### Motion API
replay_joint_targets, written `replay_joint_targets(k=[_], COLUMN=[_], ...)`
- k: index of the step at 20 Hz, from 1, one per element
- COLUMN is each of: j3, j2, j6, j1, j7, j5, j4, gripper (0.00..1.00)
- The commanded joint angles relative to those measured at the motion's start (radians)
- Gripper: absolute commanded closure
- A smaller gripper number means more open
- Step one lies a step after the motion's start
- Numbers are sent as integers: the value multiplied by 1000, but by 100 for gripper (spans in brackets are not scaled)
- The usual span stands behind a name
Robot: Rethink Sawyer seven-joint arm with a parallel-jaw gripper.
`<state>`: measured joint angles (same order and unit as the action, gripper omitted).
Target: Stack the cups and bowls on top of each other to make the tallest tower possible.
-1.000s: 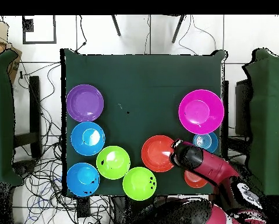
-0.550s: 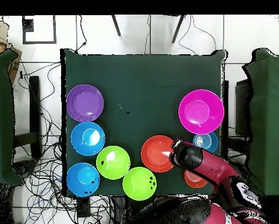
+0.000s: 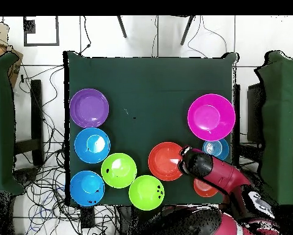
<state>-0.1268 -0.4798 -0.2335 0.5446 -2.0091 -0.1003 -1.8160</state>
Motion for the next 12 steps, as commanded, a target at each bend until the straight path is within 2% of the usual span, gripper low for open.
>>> replay_joint_targets(k=[1, 12], j3=[91, 101], j2=[26, 20], j6=[38, 27], j1=[-7, 2], j7=[-85, -73], j5=[2, -2], j4=[70, 68], gripper=[0, 0])
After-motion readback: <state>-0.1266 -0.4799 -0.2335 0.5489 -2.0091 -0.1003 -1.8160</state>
